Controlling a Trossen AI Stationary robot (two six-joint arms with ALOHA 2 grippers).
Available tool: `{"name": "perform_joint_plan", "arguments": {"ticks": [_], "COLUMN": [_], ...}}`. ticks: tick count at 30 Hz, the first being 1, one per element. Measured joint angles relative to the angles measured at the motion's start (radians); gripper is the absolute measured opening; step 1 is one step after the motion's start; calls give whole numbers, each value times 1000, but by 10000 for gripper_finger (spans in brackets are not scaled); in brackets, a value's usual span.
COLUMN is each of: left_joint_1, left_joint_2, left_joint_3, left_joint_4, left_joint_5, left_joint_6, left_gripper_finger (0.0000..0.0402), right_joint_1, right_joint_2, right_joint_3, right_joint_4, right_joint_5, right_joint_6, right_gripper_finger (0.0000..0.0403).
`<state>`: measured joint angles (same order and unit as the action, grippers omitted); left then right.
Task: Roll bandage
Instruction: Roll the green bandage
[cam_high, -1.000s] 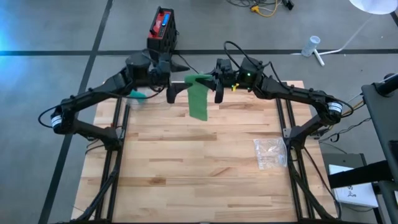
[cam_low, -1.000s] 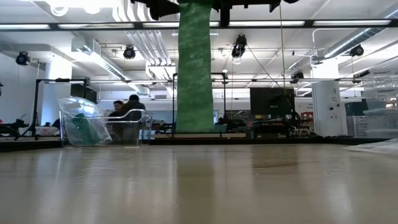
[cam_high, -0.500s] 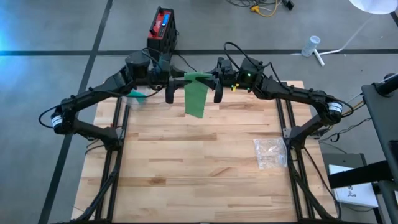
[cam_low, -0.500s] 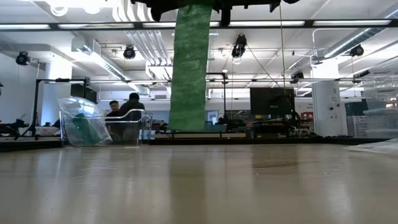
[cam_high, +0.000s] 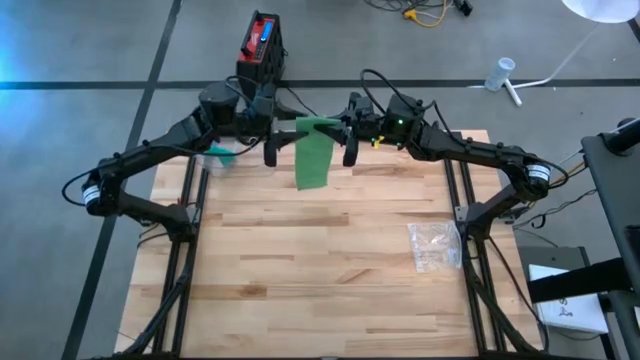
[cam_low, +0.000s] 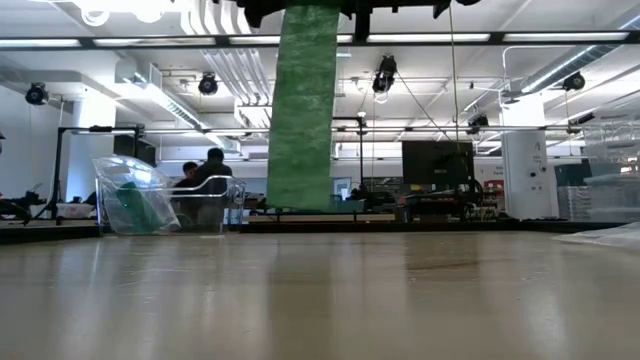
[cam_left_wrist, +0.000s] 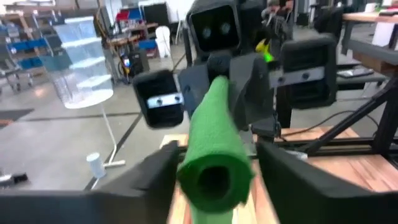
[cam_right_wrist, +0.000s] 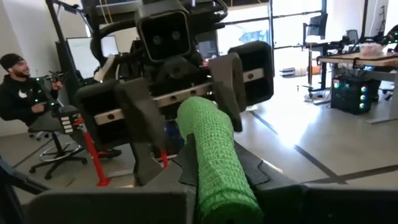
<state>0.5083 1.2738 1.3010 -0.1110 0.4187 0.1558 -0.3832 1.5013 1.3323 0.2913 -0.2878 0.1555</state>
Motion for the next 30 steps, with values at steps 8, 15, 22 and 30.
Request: {"name": "perform_joint_plan", "arguments": {"ticks": [8, 15, 22, 30], "left_joint_1": [-1, 4, 15, 38], "left_joint_2": [36, 51, 51, 52], "left_joint_3": [0, -1, -2, -2], "left_joint_4": [32, 43, 67, 76], "left_joint_5": [19, 80, 137, 184], "left_joint_6": [-46, -102, -188, -268], "left_gripper_finger": [306, 161, 24, 43], "right_joint_1": [0, 10, 10, 19], "right_joint_2": [0, 0, 0, 0], "right_joint_3": [0, 0, 0, -1], "right_joint_4": [11, 7, 4, 18], "right_joint_5": [-7, -31, -35, -29], "right_joint_6": [-25, -64, -63, -75], "right_gripper_finger": [33, 32, 33, 34]}}
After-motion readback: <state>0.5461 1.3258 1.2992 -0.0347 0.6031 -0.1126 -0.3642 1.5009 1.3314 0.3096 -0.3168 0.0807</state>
